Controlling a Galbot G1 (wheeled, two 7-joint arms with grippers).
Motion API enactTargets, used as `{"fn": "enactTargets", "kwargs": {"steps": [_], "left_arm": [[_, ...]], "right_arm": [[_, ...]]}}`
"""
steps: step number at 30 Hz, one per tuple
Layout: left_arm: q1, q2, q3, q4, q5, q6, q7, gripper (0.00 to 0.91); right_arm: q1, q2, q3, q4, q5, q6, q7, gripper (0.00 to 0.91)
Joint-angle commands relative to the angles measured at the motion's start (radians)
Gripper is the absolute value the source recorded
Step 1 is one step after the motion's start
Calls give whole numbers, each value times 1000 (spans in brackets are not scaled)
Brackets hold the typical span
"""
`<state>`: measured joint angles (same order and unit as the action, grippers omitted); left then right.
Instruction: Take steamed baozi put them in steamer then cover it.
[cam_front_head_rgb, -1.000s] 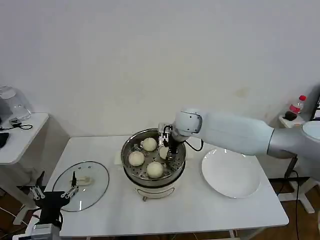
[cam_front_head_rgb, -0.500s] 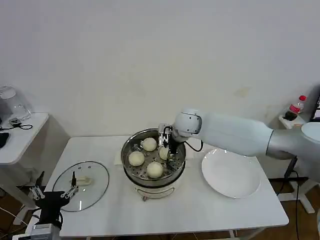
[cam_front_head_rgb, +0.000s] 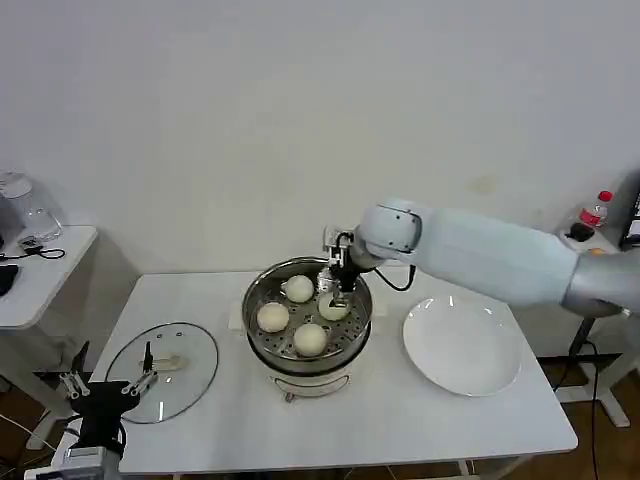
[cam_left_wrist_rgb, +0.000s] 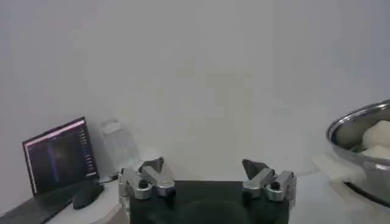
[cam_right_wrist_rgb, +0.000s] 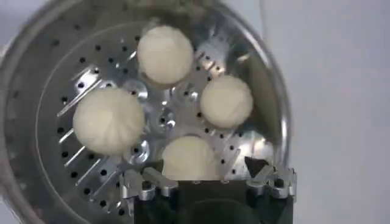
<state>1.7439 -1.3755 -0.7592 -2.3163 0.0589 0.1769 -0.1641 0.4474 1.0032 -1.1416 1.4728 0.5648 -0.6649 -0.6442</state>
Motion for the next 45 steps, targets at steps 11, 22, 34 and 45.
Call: {"fn": "enactTargets", "kwargs": {"steps": [11, 22, 34, 45], "left_arm": [[-2, 10, 27, 49, 28, 0, 15, 907], [15, 26, 16, 131, 329, -46, 22, 907], [-28, 151, -49, 384, 887, -140, 57, 907], [-167, 249, 71, 599, 1060, -155, 40, 907]], "right_arm": [[-1279, -295, 1245, 432, -330, 474, 641, 907], [-1870, 176, 1988, 447, -381, 762, 473, 907], [-2049, 302, 2125, 478, -289, 754, 438, 907], [-2110, 343, 2123, 554, -279, 756, 429, 907]]}}
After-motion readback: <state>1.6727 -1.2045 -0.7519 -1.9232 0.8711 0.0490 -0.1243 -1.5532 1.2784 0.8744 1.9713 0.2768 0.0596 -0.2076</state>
